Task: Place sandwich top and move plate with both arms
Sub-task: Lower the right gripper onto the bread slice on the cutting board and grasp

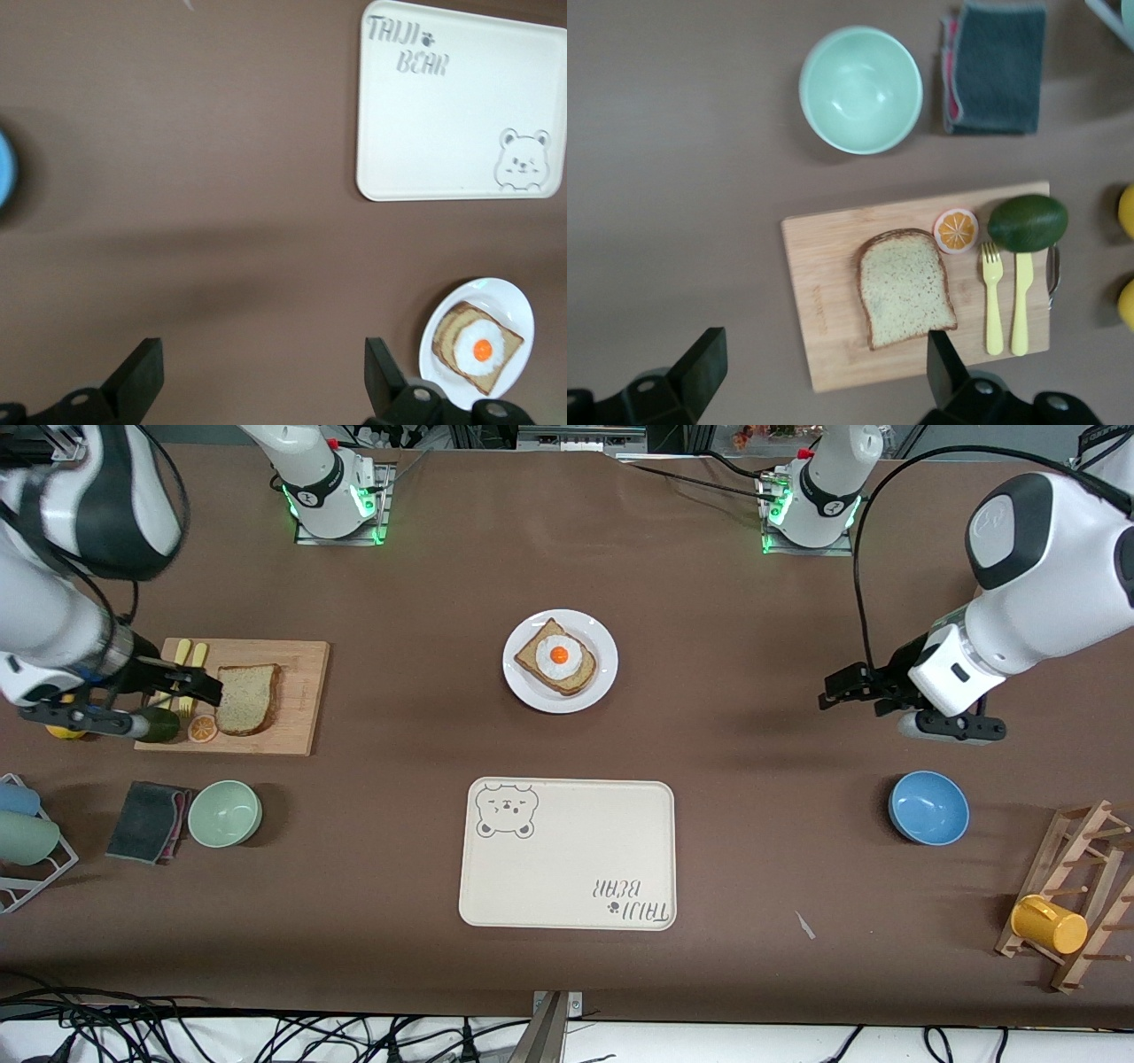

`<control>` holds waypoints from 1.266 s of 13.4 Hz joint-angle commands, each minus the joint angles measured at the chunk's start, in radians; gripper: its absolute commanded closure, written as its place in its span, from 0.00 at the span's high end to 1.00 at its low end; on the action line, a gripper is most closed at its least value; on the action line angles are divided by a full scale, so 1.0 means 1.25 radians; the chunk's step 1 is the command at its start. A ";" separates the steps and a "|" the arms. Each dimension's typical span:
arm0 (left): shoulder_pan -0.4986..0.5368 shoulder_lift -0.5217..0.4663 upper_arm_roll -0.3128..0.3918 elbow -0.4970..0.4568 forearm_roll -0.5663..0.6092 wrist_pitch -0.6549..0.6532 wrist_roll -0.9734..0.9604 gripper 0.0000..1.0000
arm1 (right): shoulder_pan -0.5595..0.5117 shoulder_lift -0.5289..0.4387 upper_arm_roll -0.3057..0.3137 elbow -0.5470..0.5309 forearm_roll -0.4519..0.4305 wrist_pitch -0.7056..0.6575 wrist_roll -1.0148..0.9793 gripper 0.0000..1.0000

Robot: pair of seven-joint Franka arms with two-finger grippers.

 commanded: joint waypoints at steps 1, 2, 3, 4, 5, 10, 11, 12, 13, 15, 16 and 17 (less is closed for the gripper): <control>0.002 0.007 -0.001 -0.024 -0.069 0.009 0.100 1.00 | -0.001 -0.010 0.006 -0.122 -0.032 0.110 0.138 0.98; 0.002 0.010 -0.001 -0.035 -0.085 0.009 0.117 1.00 | -0.001 0.004 0.006 -0.139 -0.050 0.129 0.162 0.94; 0.002 0.010 -0.001 -0.042 -0.085 0.008 0.145 1.00 | -0.001 0.028 0.006 -0.148 -0.085 0.139 0.193 0.89; 0.002 0.011 -0.001 -0.045 -0.085 0.007 0.154 1.00 | -0.001 0.048 0.006 -0.158 -0.118 0.144 0.229 0.89; 0.002 0.011 -0.001 -0.045 -0.085 0.007 0.154 1.00 | -0.001 0.068 0.006 -0.170 -0.140 0.164 0.246 0.88; 0.002 0.007 -0.001 -0.047 -0.097 -0.003 0.153 1.00 | -0.001 0.159 0.005 -0.200 -0.188 0.247 0.280 0.78; 0.002 0.008 -0.001 -0.050 -0.099 -0.005 0.154 1.00 | -0.001 0.168 0.005 -0.200 -0.216 0.249 0.295 0.77; 0.002 0.008 -0.002 -0.049 -0.099 -0.007 0.154 1.00 | -0.003 0.173 0.004 -0.200 -0.246 0.254 0.313 0.75; 0.002 0.008 -0.002 -0.049 -0.099 -0.008 0.154 1.00 | -0.004 0.181 0.003 -0.205 -0.262 0.269 0.322 0.73; 0.002 0.008 -0.002 -0.062 -0.100 -0.012 0.168 1.00 | -0.008 0.199 0.000 -0.207 -0.268 0.299 0.323 0.71; 0.002 0.007 -0.001 -0.061 -0.111 -0.015 0.169 1.00 | -0.012 0.206 -0.001 -0.207 -0.268 0.310 0.323 0.69; 0.003 0.007 -0.001 -0.062 -0.133 -0.018 0.170 1.00 | -0.013 0.209 -0.001 -0.207 -0.271 0.317 0.323 0.66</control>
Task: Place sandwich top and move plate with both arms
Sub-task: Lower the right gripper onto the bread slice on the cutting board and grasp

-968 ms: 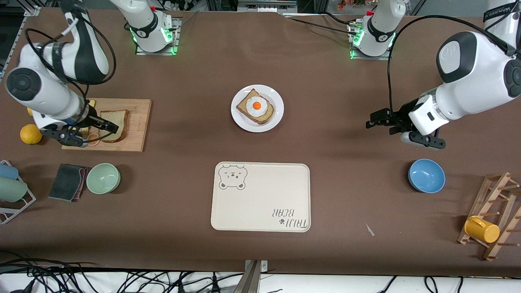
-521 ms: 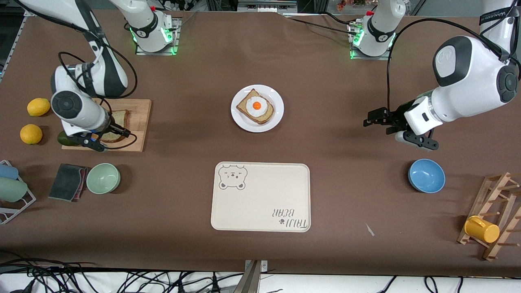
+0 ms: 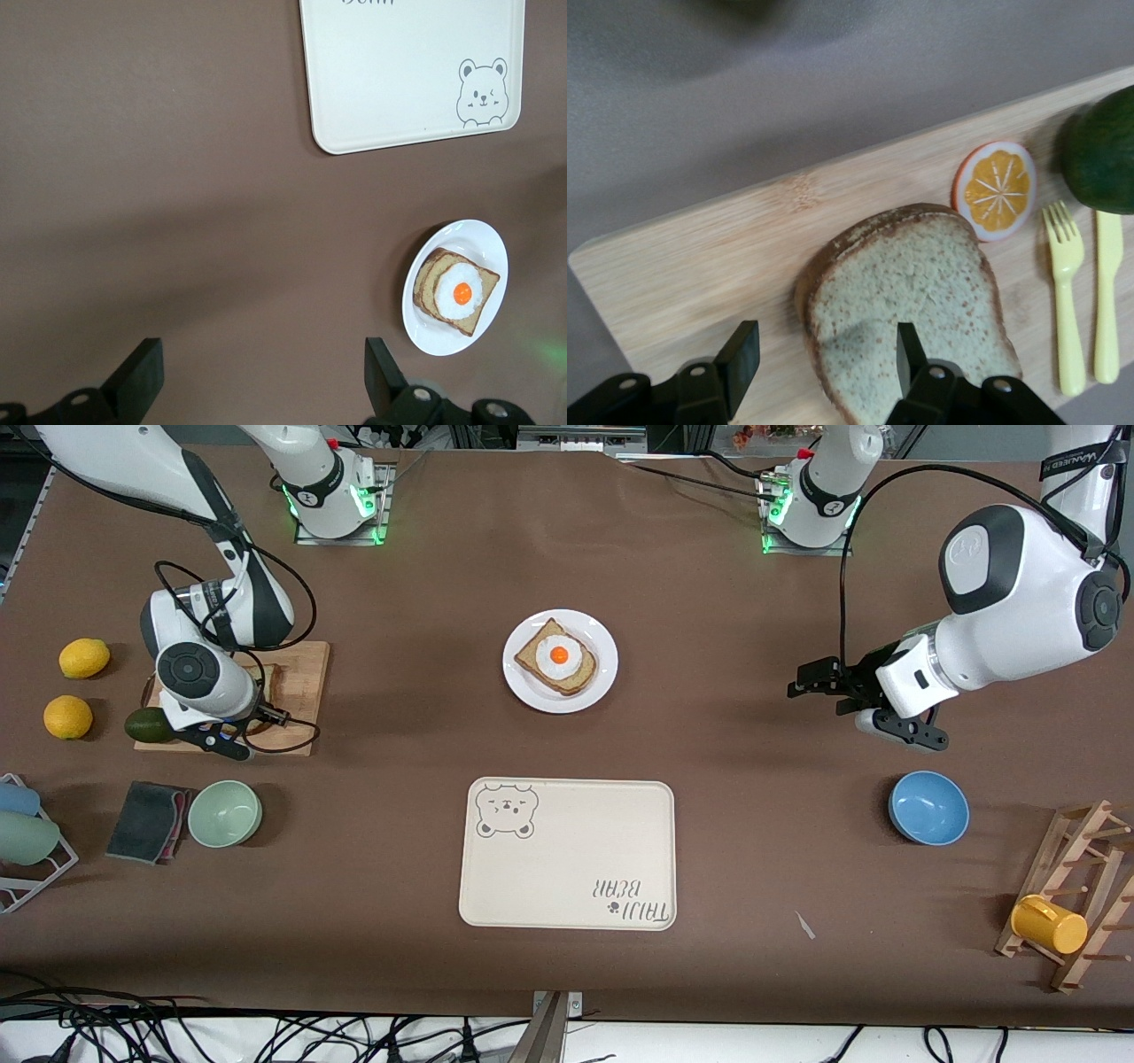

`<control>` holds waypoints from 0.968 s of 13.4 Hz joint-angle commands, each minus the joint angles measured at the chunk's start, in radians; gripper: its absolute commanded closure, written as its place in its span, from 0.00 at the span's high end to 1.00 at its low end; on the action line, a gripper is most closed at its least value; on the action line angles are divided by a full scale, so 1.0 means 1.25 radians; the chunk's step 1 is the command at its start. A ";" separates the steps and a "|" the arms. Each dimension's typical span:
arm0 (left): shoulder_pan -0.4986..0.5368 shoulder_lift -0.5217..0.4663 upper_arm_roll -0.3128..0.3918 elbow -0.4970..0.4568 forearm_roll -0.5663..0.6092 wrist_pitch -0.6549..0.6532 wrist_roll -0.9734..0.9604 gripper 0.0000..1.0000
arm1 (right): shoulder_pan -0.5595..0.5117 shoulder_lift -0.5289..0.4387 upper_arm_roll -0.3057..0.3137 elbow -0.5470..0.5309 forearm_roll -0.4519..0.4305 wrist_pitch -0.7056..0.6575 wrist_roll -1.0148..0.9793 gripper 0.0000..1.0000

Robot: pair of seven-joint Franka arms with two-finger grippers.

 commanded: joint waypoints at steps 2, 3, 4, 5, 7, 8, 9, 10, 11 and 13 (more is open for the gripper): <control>0.003 -0.012 0.001 -0.015 -0.050 -0.011 0.029 1.00 | -0.010 0.011 0.000 -0.020 -0.037 0.037 0.020 0.54; 0.003 -0.012 0.001 -0.016 -0.050 -0.011 0.029 1.00 | -0.011 0.018 -0.002 -0.020 -0.042 0.040 0.020 0.47; 0.003 -0.015 0.001 -0.023 -0.050 -0.011 0.029 1.00 | -0.015 0.019 -0.002 -0.020 -0.043 0.039 0.021 0.26; 0.003 -0.020 0.003 -0.025 -0.038 -0.010 0.028 1.00 | -0.015 0.018 -0.002 -0.020 -0.045 0.037 0.020 0.07; 0.007 -0.039 0.006 -0.021 -0.006 -0.009 0.018 1.00 | -0.015 0.013 0.000 -0.020 -0.043 0.033 0.022 0.00; 0.009 -0.049 0.006 -0.017 0.035 -0.011 0.015 1.00 | -0.015 0.010 0.000 -0.019 -0.045 0.034 0.024 0.00; 0.009 -0.055 0.006 -0.016 0.072 -0.012 0.015 1.00 | -0.015 0.005 0.000 -0.019 -0.043 0.033 0.025 0.00; 0.009 -0.059 0.008 -0.012 0.103 -0.019 0.013 1.00 | -0.015 0.005 0.000 -0.019 -0.040 0.033 0.025 0.00; 0.009 -0.061 0.008 -0.004 0.123 -0.034 0.008 1.00 | -0.015 -0.001 0.001 -0.018 -0.039 0.033 0.020 0.00; 0.010 -0.074 0.009 0.024 0.156 -0.073 0.004 1.00 | -0.015 -0.029 0.006 -0.014 -0.036 -0.001 0.010 0.00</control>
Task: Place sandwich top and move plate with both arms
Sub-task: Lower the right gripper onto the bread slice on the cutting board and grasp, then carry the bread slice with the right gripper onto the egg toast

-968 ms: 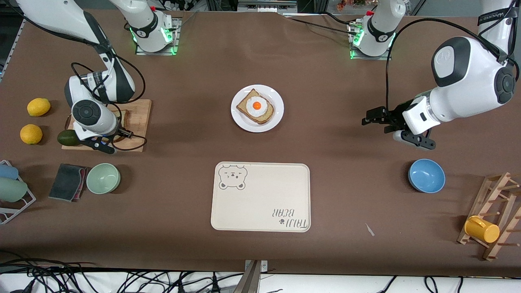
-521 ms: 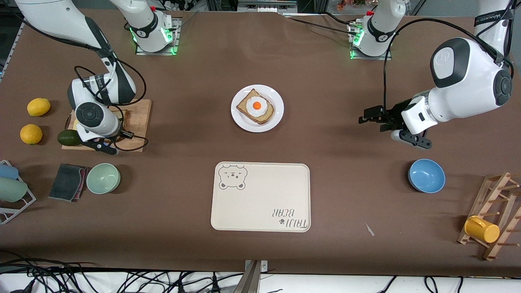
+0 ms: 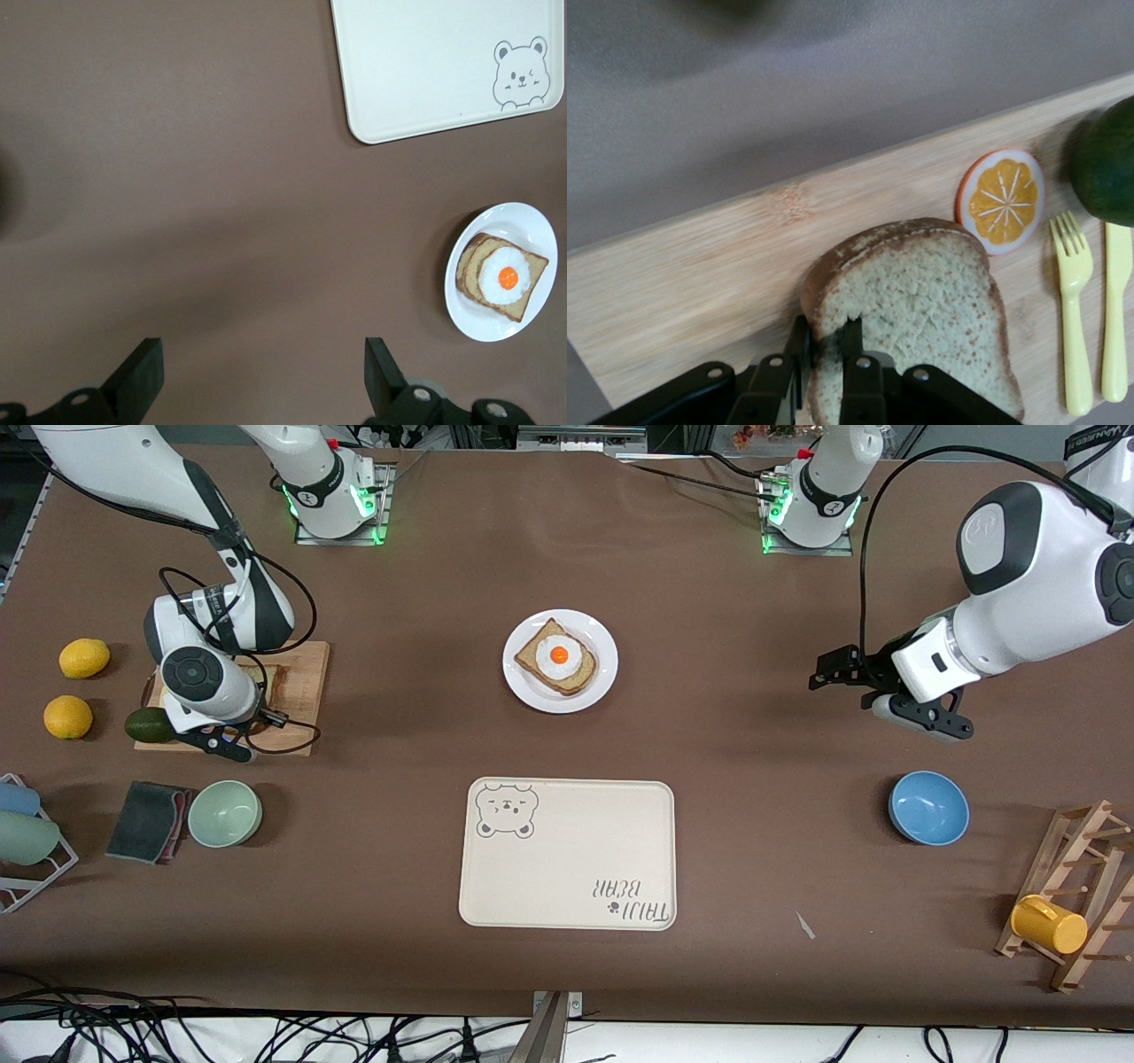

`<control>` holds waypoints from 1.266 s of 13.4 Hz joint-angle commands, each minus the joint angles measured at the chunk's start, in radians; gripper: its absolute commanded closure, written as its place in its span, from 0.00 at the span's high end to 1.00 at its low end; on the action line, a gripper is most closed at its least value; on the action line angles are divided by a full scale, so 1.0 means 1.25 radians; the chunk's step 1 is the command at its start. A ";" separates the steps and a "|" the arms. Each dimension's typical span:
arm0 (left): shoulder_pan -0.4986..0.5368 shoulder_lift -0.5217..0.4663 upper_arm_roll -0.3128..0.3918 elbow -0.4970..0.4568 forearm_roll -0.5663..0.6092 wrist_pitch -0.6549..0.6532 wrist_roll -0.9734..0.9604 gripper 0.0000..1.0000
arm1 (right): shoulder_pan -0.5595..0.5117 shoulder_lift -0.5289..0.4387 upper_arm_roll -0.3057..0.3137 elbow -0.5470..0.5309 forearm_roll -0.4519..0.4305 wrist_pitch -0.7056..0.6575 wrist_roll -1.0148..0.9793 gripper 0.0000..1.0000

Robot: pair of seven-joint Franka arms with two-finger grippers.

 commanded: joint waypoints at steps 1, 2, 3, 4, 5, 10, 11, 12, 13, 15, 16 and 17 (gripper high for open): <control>0.004 -0.026 0.000 0.050 0.078 -0.081 -0.019 1.00 | -0.011 -0.056 0.030 0.002 -0.011 -0.072 0.004 0.00; 0.004 -0.028 0.000 0.081 0.116 -0.129 -0.044 1.00 | -0.011 -0.063 0.061 0.016 0.000 -0.128 0.005 0.00; 0.004 -0.030 0.000 0.115 0.144 -0.170 -0.052 1.00 | -0.011 -0.071 0.075 0.024 0.028 -0.165 0.009 0.00; 0.004 -0.030 0.000 0.136 0.149 -0.190 -0.053 1.00 | -0.011 -0.073 0.078 0.028 0.049 -0.174 0.007 0.00; 0.004 -0.031 0.000 0.155 0.152 -0.199 -0.058 1.00 | -0.011 -0.079 0.090 0.033 0.060 -0.180 0.005 0.00; 0.002 -0.037 -0.001 0.190 0.211 -0.215 -0.094 1.00 | -0.006 -0.090 0.202 0.147 0.225 -0.397 0.043 0.00; 0.000 -0.037 -0.001 0.190 0.211 -0.217 -0.096 1.00 | 0.000 -0.091 0.240 0.167 0.251 -0.423 0.075 0.00; 0.002 -0.037 -0.001 0.190 0.211 -0.217 -0.096 1.00 | 0.012 -0.091 0.268 0.177 0.259 -0.427 0.098 0.00; 0.000 -0.036 -0.001 0.190 0.211 -0.217 -0.097 1.00 | 0.039 -0.089 0.292 0.188 0.291 -0.431 0.140 0.00; 0.002 -0.036 -0.001 0.184 0.205 -0.218 -0.096 1.00 | 0.141 -0.071 0.298 0.238 0.332 -0.434 0.192 0.00; 0.002 -0.036 -0.001 0.182 0.202 -0.228 -0.091 1.00 | 0.181 -0.044 0.298 0.273 0.358 -0.434 0.227 0.00; 0.002 -0.036 0.000 0.182 0.199 -0.233 -0.089 1.00 | 0.223 -0.012 0.298 0.320 0.373 -0.436 0.270 0.00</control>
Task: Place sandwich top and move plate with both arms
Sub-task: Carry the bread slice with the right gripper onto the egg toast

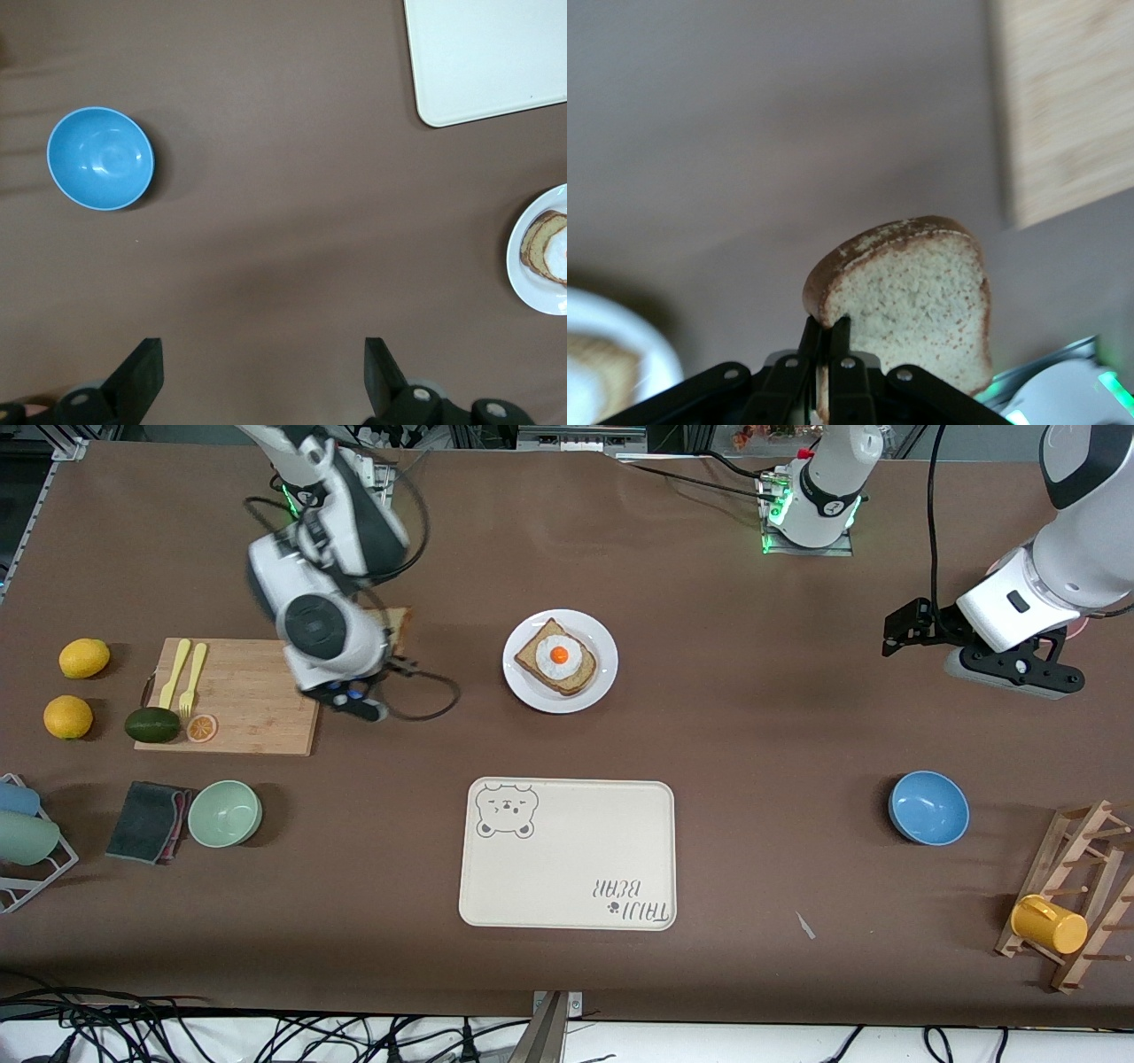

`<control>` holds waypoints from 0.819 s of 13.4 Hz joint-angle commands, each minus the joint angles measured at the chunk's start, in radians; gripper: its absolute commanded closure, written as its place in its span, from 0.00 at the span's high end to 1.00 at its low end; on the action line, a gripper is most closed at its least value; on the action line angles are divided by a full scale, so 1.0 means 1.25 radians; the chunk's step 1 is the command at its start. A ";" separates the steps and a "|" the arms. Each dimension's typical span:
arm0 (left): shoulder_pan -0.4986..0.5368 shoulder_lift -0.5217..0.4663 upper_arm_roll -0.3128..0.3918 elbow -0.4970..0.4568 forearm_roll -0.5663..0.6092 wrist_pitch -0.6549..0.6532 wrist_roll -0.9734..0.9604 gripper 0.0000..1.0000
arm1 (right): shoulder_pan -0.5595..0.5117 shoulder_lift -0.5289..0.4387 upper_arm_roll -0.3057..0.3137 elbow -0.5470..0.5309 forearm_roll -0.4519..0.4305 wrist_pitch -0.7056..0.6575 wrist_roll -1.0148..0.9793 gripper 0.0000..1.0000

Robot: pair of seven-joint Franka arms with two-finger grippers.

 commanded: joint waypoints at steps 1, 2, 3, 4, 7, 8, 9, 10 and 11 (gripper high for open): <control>0.000 0.001 -0.002 0.008 0.013 -0.022 -0.011 1.00 | 0.104 0.097 -0.005 0.136 0.031 -0.027 0.105 0.00; 0.000 0.002 -0.001 0.008 0.009 -0.022 -0.012 1.00 | 0.136 0.129 -0.005 0.172 0.030 -0.027 0.140 0.00; 0.000 0.002 -0.001 0.008 -0.009 -0.022 -0.011 1.00 | 0.163 0.158 -0.005 0.192 0.028 -0.026 0.162 0.00; 0.002 0.003 0.001 0.008 -0.035 -0.019 -0.012 1.00 | 0.191 0.186 -0.005 0.211 0.026 -0.017 0.194 0.00; 0.006 0.003 0.015 -0.002 -0.067 -0.019 0.002 1.00 | 0.254 0.283 -0.008 0.306 0.015 -0.002 0.258 0.00; 0.006 0.003 0.015 -0.009 -0.067 -0.019 0.002 1.00 | 0.266 0.303 -0.008 0.325 0.007 0.017 0.265 0.00; 0.007 0.004 0.015 -0.011 -0.067 -0.019 0.002 1.00 | 0.275 0.313 -0.008 0.339 0.001 0.035 0.263 0.00; 0.007 0.008 0.015 -0.012 -0.070 -0.019 0.000 1.00 | 0.282 0.325 -0.008 0.352 0.001 0.041 0.263 0.00; 0.007 0.009 0.015 -0.023 -0.070 -0.019 0.000 1.00 | 0.293 0.341 -0.009 0.373 -0.001 0.046 0.266 0.00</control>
